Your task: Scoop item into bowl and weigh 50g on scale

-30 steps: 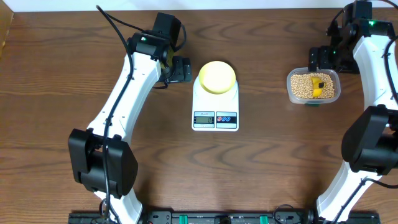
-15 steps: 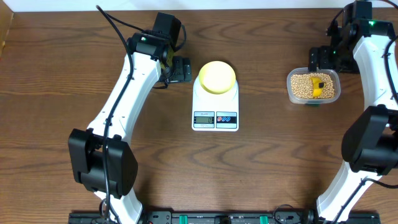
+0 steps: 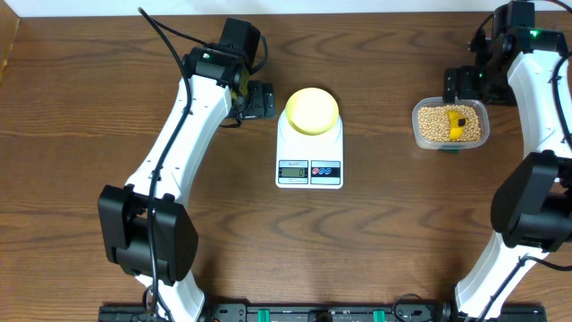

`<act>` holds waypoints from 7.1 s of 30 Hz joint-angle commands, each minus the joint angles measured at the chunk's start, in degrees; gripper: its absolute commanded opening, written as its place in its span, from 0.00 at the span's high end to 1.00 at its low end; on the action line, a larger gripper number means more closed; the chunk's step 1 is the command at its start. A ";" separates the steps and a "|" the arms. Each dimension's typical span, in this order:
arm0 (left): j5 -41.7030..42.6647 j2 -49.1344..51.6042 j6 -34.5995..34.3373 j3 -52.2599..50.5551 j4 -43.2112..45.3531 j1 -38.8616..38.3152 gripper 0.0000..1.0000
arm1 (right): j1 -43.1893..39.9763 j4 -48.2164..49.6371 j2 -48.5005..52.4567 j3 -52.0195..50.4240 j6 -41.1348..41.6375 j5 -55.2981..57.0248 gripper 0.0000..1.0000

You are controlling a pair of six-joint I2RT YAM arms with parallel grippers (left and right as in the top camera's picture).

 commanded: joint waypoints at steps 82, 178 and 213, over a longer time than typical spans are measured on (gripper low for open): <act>12.83 -9.09 21.00 -14.05 -1.66 -13.07 0.02 | -0.02 -0.02 0.28 0.81 -0.24 0.48 0.01; 11.06 -9.09 17.75 -16.76 2.84 -16.00 0.02 | -0.02 -0.02 0.28 0.81 -0.24 0.48 0.01; 11.06 -9.09 17.75 -16.76 2.84 -16.00 0.02 | -0.02 -0.02 0.28 0.81 -0.24 0.48 0.01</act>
